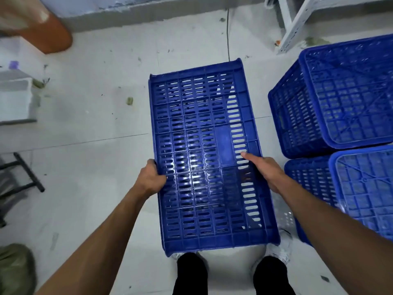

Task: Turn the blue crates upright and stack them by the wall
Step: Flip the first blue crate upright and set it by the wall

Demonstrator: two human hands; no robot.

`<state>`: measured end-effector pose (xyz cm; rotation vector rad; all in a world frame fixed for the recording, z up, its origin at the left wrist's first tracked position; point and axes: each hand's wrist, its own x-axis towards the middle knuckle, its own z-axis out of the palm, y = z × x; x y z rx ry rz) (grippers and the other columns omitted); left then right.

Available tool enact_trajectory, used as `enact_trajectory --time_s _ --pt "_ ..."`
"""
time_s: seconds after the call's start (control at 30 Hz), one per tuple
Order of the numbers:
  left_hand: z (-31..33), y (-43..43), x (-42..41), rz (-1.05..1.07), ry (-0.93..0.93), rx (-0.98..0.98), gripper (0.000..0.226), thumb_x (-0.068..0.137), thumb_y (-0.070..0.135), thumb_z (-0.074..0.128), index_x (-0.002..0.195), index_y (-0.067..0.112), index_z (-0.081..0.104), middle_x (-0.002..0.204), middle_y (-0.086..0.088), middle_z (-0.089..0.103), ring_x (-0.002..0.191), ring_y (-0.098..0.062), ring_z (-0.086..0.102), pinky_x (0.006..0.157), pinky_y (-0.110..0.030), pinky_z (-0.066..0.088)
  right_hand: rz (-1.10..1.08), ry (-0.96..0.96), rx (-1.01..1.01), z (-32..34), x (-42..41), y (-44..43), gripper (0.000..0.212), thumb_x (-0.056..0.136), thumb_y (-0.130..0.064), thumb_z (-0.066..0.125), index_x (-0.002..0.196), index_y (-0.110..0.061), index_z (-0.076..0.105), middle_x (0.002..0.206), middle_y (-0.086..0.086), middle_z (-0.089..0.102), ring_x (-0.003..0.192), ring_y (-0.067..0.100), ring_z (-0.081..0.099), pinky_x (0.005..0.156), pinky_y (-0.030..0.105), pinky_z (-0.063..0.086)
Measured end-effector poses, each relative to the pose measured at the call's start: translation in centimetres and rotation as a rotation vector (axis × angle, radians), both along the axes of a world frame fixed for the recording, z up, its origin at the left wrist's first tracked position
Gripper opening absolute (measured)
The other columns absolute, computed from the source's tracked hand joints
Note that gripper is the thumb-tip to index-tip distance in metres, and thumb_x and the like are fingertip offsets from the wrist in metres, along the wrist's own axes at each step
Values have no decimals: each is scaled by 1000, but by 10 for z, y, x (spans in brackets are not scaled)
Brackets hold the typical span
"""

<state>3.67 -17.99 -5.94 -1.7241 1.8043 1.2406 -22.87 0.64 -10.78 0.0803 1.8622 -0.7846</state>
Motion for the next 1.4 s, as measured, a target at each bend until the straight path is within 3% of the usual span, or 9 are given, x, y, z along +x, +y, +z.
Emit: enact_trajectory --time_s 0.3,0.47,0.53,0.67,0.8,1.0,1.1,1.23,1.4 --pt "-3 5 -21 -93 -154 -34 67 90 11 62 146 -2 25 141 -24 50 120 -39 57 95 -41 50 -38 55 -86 22 0 -2 28 86 -38 74 78 -19 55 78 -6 61 67 5 57 49 16 41" --pt "16 44 -56 -349 -78 -328 85 96 26 60 161 14 6 169 -15 -2 156 -31 5 126 -43 19 -38 51 -125 27 5 -6 42 75 -44 82 94 -10 68 82 5 74 69 15 71 59 22 58" --pt "24 62 -77 -444 135 -378 63 99 21 54 157 23 30 169 -6 11 154 -25 22 123 -40 29 -12 91 -119 32 6 -12 48 68 -50 85 90 -9 71 83 8 75 76 23 72 72 35 60" --pt "34 89 -110 -389 413 -358 37 102 18 47 137 22 61 150 -1 51 128 -24 57 109 -38 44 117 282 -156 55 9 -31 43 75 -45 80 68 -6 66 64 5 68 57 19 64 55 31 49" --pt "46 85 -127 -203 402 -387 33 104 36 47 127 23 67 128 -3 65 113 -20 63 93 -31 48 318 533 -90 80 14 -52 53 82 -43 73 52 -13 41 52 2 49 49 17 46 48 34 33" --pt "54 69 -144 37 269 -252 53 89 68 51 77 19 69 78 4 70 80 -18 64 77 -34 49 654 720 -25 90 35 -58 21 91 -21 54 78 -6 62 83 19 69 82 38 64 59 34 40" --pt "44 69 -143 59 155 -240 61 84 67 59 52 16 49 64 -5 63 65 -27 61 63 -33 46 736 687 -32 80 54 -48 20 91 -21 52 77 -9 61 81 17 70 80 38 66 60 35 46" --pt "33 64 -133 29 -6 -263 55 73 66 61 65 11 66 86 -10 73 80 -32 69 71 -34 53 807 614 -87 69 71 -42 21 88 -19 52 97 -5 66 90 18 71 85 39 65 68 37 49" --pt "26 44 -93 36 -99 -269 51 80 55 67 81 4 72 85 -10 72 91 -33 70 81 -36 55 866 216 -177 68 59 -39 61 83 -66 59 119 -17 62 106 0 67 93 19 63 82 35 52"
